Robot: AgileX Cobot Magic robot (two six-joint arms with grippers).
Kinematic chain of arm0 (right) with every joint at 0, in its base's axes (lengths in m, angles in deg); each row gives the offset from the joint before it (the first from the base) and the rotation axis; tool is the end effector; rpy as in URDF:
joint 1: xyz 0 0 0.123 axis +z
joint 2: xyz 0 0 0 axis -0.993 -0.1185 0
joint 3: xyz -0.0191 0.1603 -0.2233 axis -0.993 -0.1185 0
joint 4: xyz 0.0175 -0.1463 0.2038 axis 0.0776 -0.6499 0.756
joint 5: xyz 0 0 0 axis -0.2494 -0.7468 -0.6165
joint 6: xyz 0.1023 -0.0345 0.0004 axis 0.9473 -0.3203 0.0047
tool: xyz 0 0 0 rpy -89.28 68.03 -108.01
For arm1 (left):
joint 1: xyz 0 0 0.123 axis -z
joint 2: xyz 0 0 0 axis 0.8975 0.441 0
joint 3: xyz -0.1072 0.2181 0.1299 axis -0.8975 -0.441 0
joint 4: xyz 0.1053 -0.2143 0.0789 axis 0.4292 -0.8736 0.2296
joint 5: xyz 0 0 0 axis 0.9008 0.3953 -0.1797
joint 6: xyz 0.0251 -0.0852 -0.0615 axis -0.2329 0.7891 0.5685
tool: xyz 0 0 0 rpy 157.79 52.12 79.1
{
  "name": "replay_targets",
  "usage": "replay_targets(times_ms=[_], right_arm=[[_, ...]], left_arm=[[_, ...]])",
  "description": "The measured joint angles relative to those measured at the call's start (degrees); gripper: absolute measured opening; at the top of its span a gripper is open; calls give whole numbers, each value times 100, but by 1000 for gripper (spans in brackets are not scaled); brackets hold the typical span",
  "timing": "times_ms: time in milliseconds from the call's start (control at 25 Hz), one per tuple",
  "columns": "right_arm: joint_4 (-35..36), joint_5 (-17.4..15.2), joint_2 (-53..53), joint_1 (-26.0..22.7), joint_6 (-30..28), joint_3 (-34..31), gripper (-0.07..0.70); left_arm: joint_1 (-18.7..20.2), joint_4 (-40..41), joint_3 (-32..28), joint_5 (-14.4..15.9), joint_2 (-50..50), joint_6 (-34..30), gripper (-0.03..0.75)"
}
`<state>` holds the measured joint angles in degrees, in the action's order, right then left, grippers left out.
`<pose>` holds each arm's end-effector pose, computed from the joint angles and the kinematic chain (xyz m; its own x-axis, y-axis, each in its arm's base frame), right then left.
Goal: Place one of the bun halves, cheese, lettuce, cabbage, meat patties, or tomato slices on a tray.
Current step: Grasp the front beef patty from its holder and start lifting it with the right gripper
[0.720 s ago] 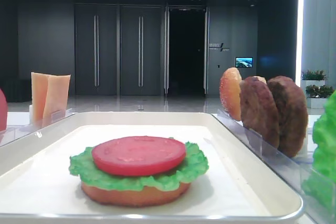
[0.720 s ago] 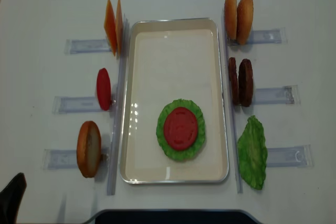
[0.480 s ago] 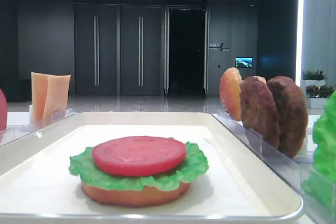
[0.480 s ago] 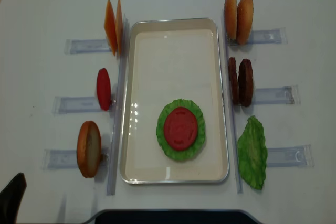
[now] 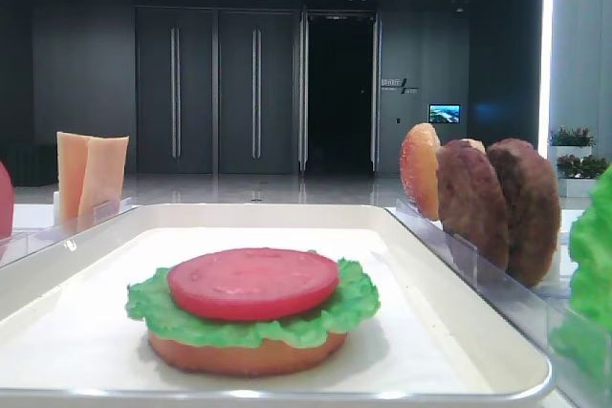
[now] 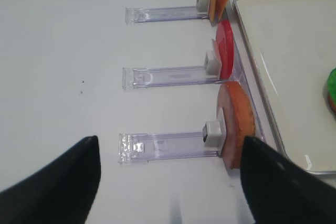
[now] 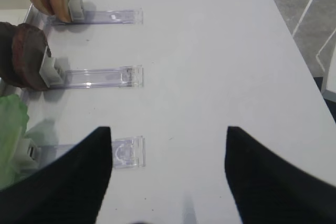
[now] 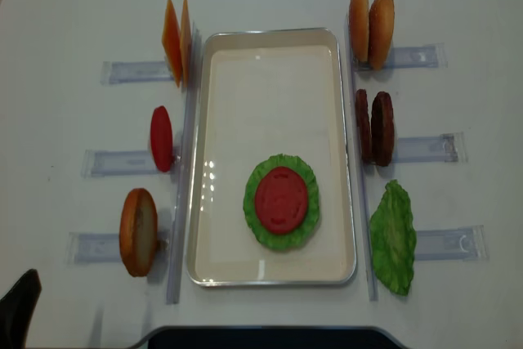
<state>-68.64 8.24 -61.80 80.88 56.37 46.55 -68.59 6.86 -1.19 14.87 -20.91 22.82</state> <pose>0.0149 0.0024 0.2614 -0.5195 -0.0303 -0.8540 -0.0095 0.9995 -0.0297 0.0180 -0.0050 0.2574 -0.5086 0.0363 -0.8602 0.0077 0.9993 0.0376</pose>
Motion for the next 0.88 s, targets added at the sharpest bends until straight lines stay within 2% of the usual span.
replay_targets(times_ms=[160,480,880], right_arm=[[0,0,-224,0,0,0,470],[360,18,-1757,0,0,248,470],[601,57,-4175,0,-225,1265,470]], left_arm=[[0,0,0,0,0,0,640],[0,0,0,0,0,0,640],[0,0,0,0,0,0,640]])
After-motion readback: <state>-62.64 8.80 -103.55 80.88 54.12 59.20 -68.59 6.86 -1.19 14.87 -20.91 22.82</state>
